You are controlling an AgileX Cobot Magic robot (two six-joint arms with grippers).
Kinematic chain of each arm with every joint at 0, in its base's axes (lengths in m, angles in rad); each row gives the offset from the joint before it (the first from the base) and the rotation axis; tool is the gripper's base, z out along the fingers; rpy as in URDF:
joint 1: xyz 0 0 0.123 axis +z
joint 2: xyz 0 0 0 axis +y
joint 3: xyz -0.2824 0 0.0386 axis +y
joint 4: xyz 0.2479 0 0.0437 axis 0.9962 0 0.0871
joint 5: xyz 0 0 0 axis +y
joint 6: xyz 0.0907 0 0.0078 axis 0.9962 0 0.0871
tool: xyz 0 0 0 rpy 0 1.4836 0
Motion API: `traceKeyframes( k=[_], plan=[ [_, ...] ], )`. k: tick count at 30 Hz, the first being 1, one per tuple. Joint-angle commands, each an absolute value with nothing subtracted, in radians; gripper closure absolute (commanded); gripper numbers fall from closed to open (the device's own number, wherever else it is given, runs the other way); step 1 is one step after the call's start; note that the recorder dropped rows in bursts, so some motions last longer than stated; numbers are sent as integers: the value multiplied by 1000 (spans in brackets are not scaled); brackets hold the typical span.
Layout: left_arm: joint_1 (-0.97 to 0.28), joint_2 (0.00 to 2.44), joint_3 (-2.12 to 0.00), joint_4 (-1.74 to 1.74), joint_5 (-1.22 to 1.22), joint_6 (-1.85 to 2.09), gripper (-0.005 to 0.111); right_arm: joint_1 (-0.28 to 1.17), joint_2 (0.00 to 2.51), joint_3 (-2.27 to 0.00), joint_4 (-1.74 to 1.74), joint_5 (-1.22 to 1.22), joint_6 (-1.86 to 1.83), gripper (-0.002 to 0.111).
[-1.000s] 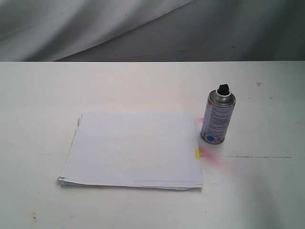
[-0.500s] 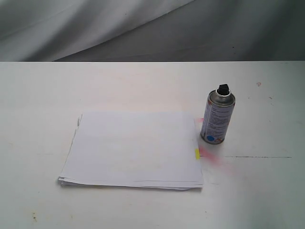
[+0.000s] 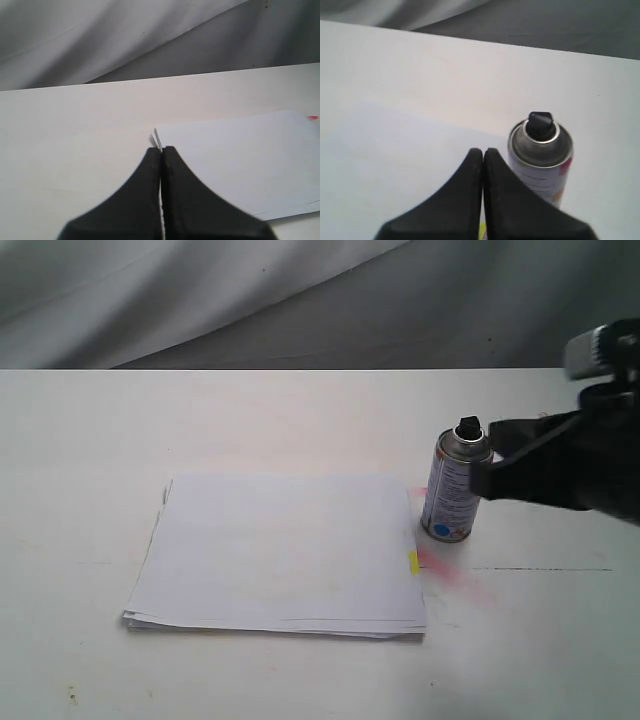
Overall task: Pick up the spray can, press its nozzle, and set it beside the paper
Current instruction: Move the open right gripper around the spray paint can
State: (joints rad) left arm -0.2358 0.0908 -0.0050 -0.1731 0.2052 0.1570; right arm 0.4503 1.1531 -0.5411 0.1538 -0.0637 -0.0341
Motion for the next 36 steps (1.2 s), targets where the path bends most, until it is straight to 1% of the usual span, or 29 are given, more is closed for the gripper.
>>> traceKeyframes(
  k=[1, 4, 10, 13, 21, 26, 33, 34, 36],
  plan=[
    [-238, 96, 0, -169, 199, 158, 107, 518, 1265, -453, 120, -355, -33, 108],
    [-238, 96, 0, -169, 199, 158, 107, 548, 1304, -373, 122, -492, 0, 108],
    [-238, 96, 0, -169, 199, 158, 107, 550, 1387, -242, 223, -703, 13, 108],
    [-238, 96, 0, -169, 199, 158, 107, 548, 1449, -229, 256, -763, 0, 108],
    [-238, 96, 0, -169, 199, 158, 107, 548, 1687, -229, 277, -1034, 8, 108],
    [-238, 96, 0, -169, 199, 158, 107, 548, 1755, -229, 277, -1124, 13, 108],
    [-238, 96, 0, -169, 199, 158, 107, 548, 1755, -229, 304, -1136, 10, 108],
    [-238, 96, 0, -169, 199, 158, 107, 548, 1755, -229, 307, -1136, 10, 106],
    [-238, 96, 0, -169, 199, 158, 107, 548, 1755, -229, 324, -1136, 10, 98]
  ],
)
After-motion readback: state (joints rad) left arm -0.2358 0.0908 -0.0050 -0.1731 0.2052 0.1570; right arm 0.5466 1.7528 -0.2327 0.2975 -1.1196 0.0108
